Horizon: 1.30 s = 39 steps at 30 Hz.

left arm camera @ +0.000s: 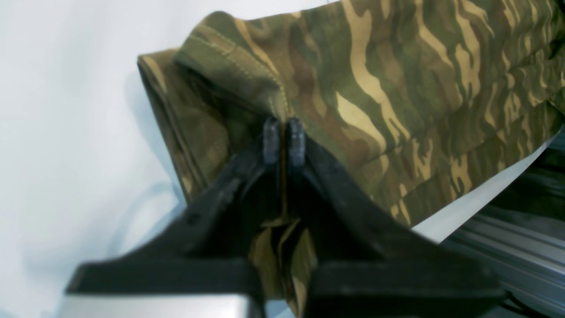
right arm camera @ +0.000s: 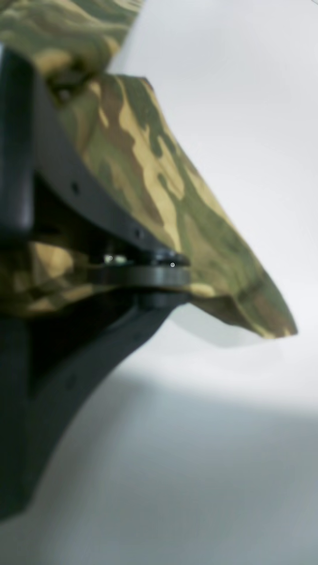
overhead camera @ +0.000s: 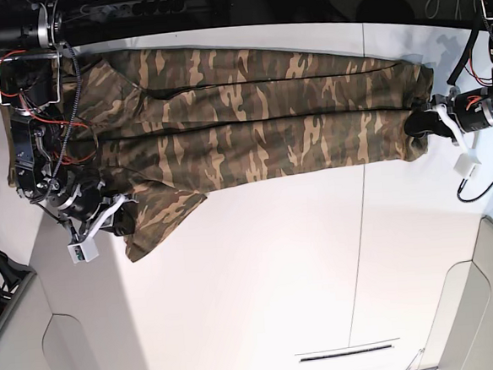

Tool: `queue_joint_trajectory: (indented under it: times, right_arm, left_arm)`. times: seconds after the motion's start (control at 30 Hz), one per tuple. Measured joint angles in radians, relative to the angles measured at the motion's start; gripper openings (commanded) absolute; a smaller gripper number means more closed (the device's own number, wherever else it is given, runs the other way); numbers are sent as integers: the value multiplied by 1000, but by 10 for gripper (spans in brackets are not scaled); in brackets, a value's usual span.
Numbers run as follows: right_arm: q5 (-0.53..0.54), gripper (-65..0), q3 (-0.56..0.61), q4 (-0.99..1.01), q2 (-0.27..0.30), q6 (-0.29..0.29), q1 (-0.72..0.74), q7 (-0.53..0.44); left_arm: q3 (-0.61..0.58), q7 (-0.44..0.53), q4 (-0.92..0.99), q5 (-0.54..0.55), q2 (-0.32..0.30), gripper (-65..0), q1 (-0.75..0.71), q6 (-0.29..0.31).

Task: Fold the T-shirt properly
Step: 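Regrasp the folded strip ends with both grippers and flatten the strip, then hold the strip ends and drag the strip toward the table center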

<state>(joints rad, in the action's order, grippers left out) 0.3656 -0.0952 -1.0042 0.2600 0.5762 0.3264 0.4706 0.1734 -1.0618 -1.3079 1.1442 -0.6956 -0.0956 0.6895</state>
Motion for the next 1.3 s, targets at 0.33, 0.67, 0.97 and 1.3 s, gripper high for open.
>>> queue_joint_trajectory:
  times: [0.33, 0.67, 0.97, 1.3]
  right_arm:
    - [220, -650, -171, -416, 23, 0, -102, 307]
    - [355, -650, -303, -679, 72, 1, -398, 342]
    - [435, -650, -468, -810, 72, 18, -616, 369]
    - [359, -615, -474, -714, 39, 10, -706, 367]
  left_arm:
    - [44, -10, -6, 0, 0, -650, 2, 0]
    - [45, -56, -126, 0, -5, -650, -14, 0]
    - [45, -112, -152, 1, -28, -650, -15, 0]
    - [45, -139, -152, 1, -28, -502, -23, 0]
